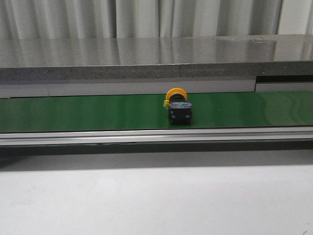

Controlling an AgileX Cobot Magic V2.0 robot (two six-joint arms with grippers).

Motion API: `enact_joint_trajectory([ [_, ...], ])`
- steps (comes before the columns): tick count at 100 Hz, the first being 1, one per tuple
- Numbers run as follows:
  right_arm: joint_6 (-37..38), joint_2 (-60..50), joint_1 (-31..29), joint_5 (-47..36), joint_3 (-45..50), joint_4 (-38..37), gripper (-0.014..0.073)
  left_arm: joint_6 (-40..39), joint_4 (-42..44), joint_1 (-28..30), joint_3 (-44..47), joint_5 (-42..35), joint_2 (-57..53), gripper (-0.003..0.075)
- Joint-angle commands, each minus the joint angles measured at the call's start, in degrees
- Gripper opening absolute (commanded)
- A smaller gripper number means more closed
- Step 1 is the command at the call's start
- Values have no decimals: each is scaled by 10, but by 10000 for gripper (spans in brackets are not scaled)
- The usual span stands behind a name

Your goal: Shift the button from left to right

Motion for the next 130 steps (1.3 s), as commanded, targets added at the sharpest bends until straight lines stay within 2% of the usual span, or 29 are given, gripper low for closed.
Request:
enact_joint_trajectory([
  [1, 0, 72, -2, 29, -76, 13, -68, -1, -7, -5, -15, -44, 5, -20],
  [17, 0, 155, -2, 38, -133, 41, -68, -1, -7, -5, -15, -44, 5, -21],
  [41, 0, 212, -2, 25, -137, 73, -63, -1, -7, -5, -15, -44, 5, -20],
  [48, 0, 221, -2, 25, -137, 73, -33, -1, -7, -5, -15, -44, 5, -21],
  [53, 0, 224, -2, 25, -137, 73, 25, -1, -7, -5, -15, -44, 5, -20],
  [60, 0, 226, -2, 24, -137, 73, 157, -1, -7, -5, -15, -44, 5, -21],
  [72, 0, 226, -2, 16, -137, 73, 456, -1, -7, -5, -15, -44, 5, -20],
  [77, 0, 227, -2, 14, -137, 73, 553, -1, -7, -5, -15, -44, 5, -21],
  [86, 0, 227, -2, 8, -137, 73, 652, -1, -7, -5, -15, -44, 5, -20],
  [107, -3, 262, -2, 2, -139, 73, 654, -1, -7, -5, -15, -44, 5, -20],
  [130, -67, 393, -2, 14, -191, 76, 654, -1, -7, -5, -15, -44, 5, -21],
])
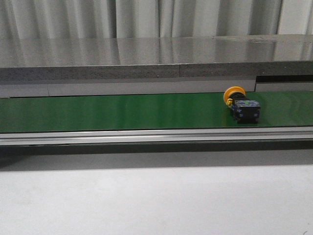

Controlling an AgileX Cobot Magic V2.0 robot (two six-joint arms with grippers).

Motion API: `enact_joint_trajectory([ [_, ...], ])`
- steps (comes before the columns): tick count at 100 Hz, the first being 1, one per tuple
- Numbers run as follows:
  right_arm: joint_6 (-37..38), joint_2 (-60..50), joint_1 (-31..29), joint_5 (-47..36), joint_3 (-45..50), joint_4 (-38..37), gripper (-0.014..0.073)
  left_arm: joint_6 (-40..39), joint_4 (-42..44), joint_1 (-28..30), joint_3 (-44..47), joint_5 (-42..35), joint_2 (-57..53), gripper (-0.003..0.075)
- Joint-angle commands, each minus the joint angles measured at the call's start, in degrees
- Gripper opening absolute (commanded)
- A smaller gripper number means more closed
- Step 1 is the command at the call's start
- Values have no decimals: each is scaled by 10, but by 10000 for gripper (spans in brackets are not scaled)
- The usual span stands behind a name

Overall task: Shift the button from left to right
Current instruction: 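Lower the right gripper onto the button at the belt end and grasp it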

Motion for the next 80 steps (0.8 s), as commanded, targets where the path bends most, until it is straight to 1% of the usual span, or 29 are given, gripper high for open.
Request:
enact_joint_trajectory([
  [1, -37, 56, -2, -31, -42, 9, 654, -1, -7, -5, -15, -44, 5, -21],
  [19, -68, 152, -1, -33, -82, 9, 654, -1, -7, -5, -15, -44, 5, -20],
  [35, -105, 219, 18, -50, -107, 9, 654, -1, -7, -5, -15, -44, 5, -20],
  [57, -108, 287, 46, -83, -131, 8, 654, -1, -7, -5, -15, -44, 5, -21],
  [80, -108, 342, 47, -112, -137, -19, 654, -1, -7, -5, -15, -44, 5, -21],
])
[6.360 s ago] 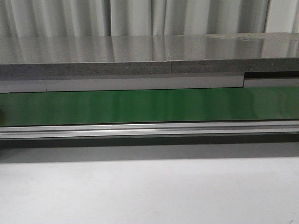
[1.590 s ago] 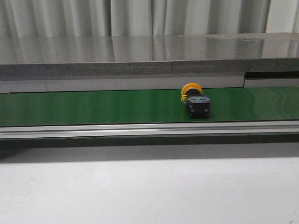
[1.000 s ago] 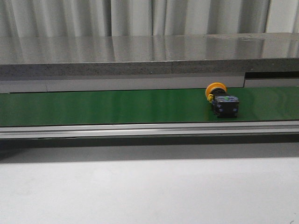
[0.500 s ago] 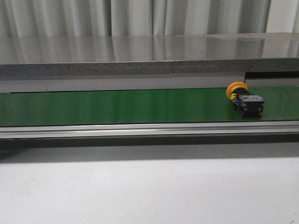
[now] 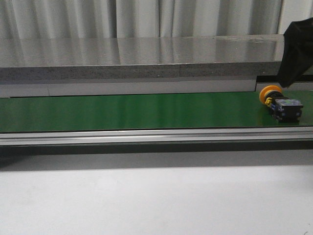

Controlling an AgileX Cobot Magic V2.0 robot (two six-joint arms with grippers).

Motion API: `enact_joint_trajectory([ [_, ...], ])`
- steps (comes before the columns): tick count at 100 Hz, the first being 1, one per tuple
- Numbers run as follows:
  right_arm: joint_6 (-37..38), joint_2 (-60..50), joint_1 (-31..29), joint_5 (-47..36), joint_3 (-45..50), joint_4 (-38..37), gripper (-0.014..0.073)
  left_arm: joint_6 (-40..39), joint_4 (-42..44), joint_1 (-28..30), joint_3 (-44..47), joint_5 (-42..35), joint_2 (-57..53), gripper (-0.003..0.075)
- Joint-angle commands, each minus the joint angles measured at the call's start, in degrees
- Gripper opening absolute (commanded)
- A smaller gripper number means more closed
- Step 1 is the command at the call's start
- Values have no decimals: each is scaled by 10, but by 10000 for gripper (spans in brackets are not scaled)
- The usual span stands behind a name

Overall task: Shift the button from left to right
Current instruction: 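Lower the right gripper onto the button at the belt end and grasp it, then carry the button with the right gripper over the green tray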

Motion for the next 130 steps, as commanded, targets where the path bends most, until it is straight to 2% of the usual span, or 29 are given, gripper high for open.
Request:
enact_joint_trajectory([
  [1, -5, 4, 1, -38, -18, -14, 654, -1, -7, -5, -15, -44, 5, -20],
  [28, -5, 65, 1, -75, -18, -39, 653, -1, -7, -5, -15, -44, 5, -21],
  [35, -4, 78, 1, -78, -18, -39, 622, -1, -7, -5, -15, -44, 5, -21],
  [45, 4, 87, 1, -77, -18, -39, 485, -1, -7, -5, -15, -44, 5, -20],
  [56, 4, 88, 1, -76, -18, -39, 257, -1, -7, -5, -15, -44, 5, -20],
  [64, 5, 86, 1, -69, -23, -38, 180, -1, -7, -5, -15, -44, 5, -21],
  [98, 8, 79, -17, 14, -118, -66, 174, -1, -7, -5, -15, -44, 5, -21],
  [130, 8, 79, -123, 12, -185, -122, 174, -1, -7, -5, -15, -44, 5, -21],
])
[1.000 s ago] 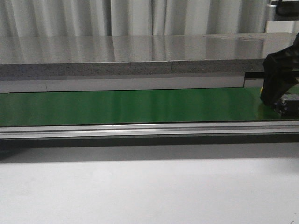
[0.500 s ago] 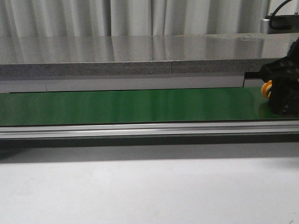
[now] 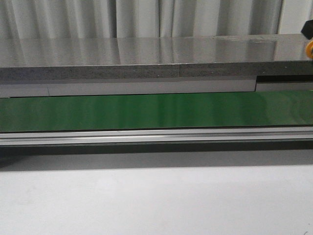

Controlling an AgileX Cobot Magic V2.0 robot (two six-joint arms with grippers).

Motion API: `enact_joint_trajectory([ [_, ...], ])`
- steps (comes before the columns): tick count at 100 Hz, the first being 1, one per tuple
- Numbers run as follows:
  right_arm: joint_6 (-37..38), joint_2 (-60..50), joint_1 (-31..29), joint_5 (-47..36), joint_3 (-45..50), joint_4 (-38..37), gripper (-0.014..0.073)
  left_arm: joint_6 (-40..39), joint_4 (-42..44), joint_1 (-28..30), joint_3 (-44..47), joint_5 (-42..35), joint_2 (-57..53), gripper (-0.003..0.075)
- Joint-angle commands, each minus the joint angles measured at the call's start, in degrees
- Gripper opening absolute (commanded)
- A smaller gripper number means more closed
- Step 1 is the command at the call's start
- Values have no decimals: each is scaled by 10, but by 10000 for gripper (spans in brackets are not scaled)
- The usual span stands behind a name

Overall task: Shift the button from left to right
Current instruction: 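Carry the button with the right gripper over the green tray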

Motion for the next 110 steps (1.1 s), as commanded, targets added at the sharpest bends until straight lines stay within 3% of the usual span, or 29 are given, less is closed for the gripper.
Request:
enact_joint_trajectory([
  [1, 0, -25, -37, -27, -30, -24, 174, -1, -7, -5, -15, -44, 5, -21],
  [30, 0, 3, -130, -71, -32, -23, 174, -1, -7, -5, -15, -44, 5, -20],
  [73, 0, 112, -153, -70, -32, -23, 174, -1, -7, -5, -15, -44, 5, -21],
  [110, 0, 129, -183, -69, -32, -13, 174, -1, -7, -5, -15, -44, 5, -20],
])
